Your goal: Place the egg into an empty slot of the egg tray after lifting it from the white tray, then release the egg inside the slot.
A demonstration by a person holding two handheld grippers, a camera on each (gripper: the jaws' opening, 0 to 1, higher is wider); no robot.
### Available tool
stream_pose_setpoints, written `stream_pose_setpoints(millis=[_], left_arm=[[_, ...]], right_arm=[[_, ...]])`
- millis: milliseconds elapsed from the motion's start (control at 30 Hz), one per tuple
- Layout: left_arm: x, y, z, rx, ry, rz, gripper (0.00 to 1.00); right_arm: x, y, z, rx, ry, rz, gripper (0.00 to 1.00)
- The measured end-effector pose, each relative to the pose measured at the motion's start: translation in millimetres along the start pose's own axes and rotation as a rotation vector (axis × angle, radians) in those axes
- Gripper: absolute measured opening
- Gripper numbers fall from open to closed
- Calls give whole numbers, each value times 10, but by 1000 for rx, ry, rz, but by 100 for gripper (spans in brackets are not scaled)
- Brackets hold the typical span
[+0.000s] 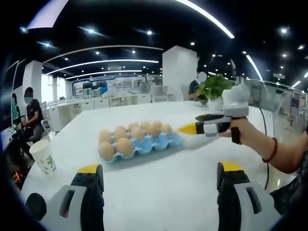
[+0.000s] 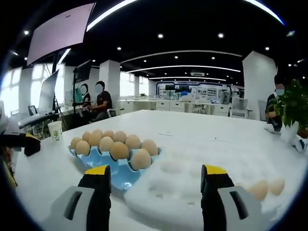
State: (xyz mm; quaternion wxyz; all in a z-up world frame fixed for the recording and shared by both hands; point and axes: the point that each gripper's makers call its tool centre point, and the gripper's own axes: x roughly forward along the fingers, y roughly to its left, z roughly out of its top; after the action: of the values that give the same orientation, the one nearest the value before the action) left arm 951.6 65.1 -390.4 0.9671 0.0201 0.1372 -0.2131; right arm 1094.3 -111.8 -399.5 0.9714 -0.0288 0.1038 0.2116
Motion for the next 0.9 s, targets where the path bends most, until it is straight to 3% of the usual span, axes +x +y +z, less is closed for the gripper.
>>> stream_pose_setpoints(millis=[300, 900], left_arm=[[35, -26, -20, -2, 7, -10, 100], [121, -56, -11, -2, 7, -24, 100]], right_arm=[[-132, -283, -94, 3, 6, -58, 72], [-250, -546, -73, 13, -32, -130, 62]])
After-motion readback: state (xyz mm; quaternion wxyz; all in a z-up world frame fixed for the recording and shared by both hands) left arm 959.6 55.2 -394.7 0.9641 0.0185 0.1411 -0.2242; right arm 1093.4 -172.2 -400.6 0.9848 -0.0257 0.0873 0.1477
